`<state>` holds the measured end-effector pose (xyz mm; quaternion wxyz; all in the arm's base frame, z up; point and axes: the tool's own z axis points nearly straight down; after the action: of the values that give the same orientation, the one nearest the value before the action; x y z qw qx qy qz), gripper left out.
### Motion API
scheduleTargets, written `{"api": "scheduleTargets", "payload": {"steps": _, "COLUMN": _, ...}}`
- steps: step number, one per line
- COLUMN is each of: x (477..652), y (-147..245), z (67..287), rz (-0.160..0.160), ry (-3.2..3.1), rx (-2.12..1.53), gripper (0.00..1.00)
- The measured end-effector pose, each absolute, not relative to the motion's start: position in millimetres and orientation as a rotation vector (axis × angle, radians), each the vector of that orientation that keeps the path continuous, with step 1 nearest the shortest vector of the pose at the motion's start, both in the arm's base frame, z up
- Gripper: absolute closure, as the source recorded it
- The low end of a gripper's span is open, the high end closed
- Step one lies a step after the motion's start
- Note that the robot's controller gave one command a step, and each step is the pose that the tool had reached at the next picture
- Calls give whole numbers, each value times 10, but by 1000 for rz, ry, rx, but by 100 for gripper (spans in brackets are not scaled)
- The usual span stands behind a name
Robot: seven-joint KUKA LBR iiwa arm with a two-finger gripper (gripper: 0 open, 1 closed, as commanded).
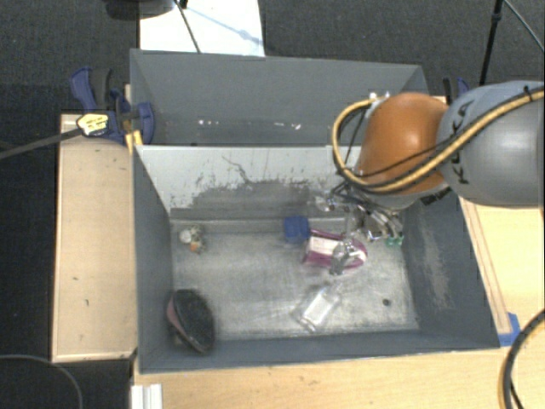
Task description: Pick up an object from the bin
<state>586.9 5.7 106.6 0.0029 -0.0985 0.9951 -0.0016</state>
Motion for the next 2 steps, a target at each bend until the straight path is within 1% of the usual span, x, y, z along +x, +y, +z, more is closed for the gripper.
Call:
{"api": "scheduleTargets", "payload": {"steps": 1, "x": 5846, "y": 101, "z": 1062, "rz": 2, "ry": 3125, "rx": -308, "gripper": 100}}
{"api": "scheduleTargets", "payload": {"steps": 2, "x": 5847, "y": 103, "z": 1062, "rz": 2, "ry": 3126, "rx": -303, "gripper": 0}}
